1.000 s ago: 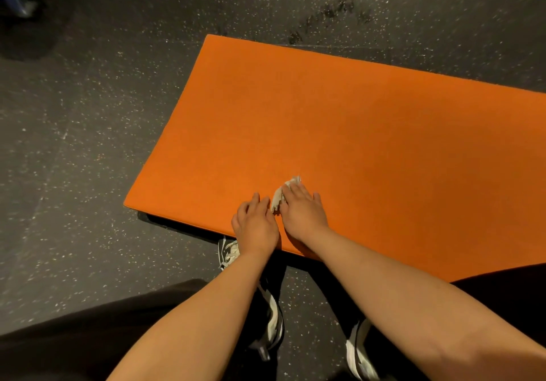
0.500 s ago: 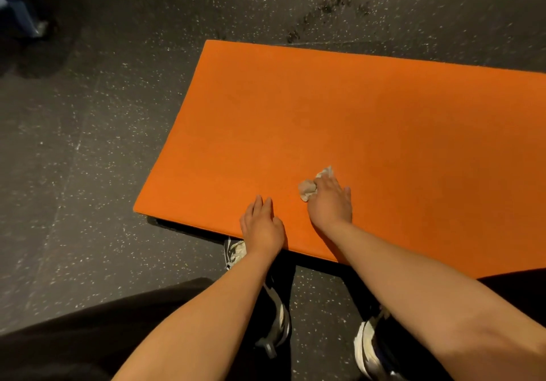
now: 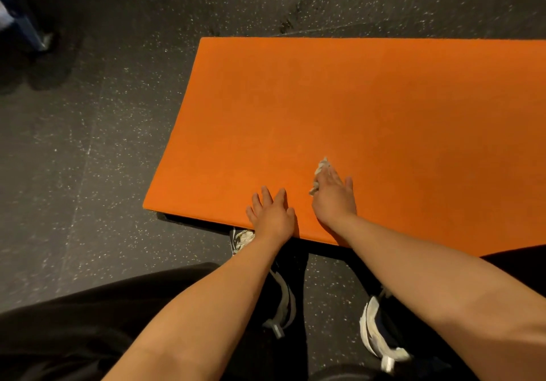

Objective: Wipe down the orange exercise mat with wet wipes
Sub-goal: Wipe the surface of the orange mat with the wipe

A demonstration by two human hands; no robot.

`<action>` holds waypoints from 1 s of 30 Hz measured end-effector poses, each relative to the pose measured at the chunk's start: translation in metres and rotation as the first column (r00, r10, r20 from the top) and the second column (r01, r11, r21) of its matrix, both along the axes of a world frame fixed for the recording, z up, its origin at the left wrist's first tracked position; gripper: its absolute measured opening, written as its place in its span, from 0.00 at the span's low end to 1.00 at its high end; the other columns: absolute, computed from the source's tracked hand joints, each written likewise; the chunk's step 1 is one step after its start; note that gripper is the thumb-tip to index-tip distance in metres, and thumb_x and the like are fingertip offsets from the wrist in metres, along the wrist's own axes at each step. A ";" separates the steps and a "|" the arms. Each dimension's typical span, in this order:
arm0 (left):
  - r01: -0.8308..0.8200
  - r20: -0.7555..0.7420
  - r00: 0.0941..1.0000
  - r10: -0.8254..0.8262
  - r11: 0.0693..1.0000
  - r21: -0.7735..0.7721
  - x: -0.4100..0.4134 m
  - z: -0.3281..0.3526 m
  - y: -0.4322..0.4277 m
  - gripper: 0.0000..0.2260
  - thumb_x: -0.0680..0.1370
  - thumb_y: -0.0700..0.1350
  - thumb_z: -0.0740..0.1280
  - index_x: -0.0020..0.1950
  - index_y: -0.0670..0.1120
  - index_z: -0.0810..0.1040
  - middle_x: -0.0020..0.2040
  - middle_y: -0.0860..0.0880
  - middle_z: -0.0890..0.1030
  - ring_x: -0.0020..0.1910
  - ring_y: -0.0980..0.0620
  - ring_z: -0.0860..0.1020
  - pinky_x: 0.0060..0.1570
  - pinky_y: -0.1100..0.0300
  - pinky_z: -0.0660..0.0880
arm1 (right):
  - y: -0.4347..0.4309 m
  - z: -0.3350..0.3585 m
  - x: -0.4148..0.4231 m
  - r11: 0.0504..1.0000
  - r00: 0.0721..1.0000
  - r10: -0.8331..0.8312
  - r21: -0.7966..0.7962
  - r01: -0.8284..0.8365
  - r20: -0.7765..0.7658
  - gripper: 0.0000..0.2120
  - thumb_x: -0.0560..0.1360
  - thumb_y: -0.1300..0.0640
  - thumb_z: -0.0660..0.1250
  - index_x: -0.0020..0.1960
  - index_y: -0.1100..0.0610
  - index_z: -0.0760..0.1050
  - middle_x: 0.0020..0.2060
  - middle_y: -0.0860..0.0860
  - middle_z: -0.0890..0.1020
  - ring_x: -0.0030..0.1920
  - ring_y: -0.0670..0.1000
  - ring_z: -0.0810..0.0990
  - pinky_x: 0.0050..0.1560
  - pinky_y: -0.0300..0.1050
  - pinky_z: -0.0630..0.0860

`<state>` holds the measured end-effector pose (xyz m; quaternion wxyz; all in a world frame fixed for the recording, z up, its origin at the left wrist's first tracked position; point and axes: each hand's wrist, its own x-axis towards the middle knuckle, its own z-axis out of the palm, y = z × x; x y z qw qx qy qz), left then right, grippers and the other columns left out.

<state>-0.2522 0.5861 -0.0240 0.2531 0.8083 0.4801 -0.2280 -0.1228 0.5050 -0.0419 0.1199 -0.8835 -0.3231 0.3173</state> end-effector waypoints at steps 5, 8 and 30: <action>0.021 0.026 0.999 -0.021 1.000 -0.003 0.000 -0.001 -0.007 0.24 0.84 0.53 0.55 0.80 0.58 0.57 0.83 0.45 0.44 0.80 0.39 0.40 0.76 0.38 0.41 | 0.002 0.006 -0.034 0.976 0.966 0.213 0.071 -0.205 -0.149 0.25 0.85 0.52 0.50 0.81 0.56 0.55 0.82 0.50 0.50 0.81 0.47 0.42 0.80 0.56 0.39; -0.004 0.036 0.999 0.004 1.000 -0.007 0.003 0.003 -0.010 0.23 0.85 0.52 0.55 0.80 0.58 0.59 0.83 0.45 0.46 0.81 0.41 0.42 0.76 0.39 0.42 | -0.006 0.004 -0.021 0.971 0.960 0.232 0.101 -0.218 -0.155 0.28 0.86 0.48 0.48 0.83 0.56 0.50 0.82 0.49 0.51 0.81 0.46 0.43 0.80 0.55 0.38; 0.037 0.054 0.998 -0.034 0.998 -0.049 0.021 0.011 -0.035 0.24 0.83 0.48 0.56 0.80 0.57 0.59 0.83 0.49 0.48 0.81 0.41 0.42 0.76 0.38 0.41 | -0.033 0.004 -0.020 0.985 0.983 0.171 -0.015 -0.172 -0.071 0.29 0.85 0.58 0.51 0.83 0.52 0.47 0.83 0.49 0.46 0.81 0.48 0.40 0.80 0.56 0.39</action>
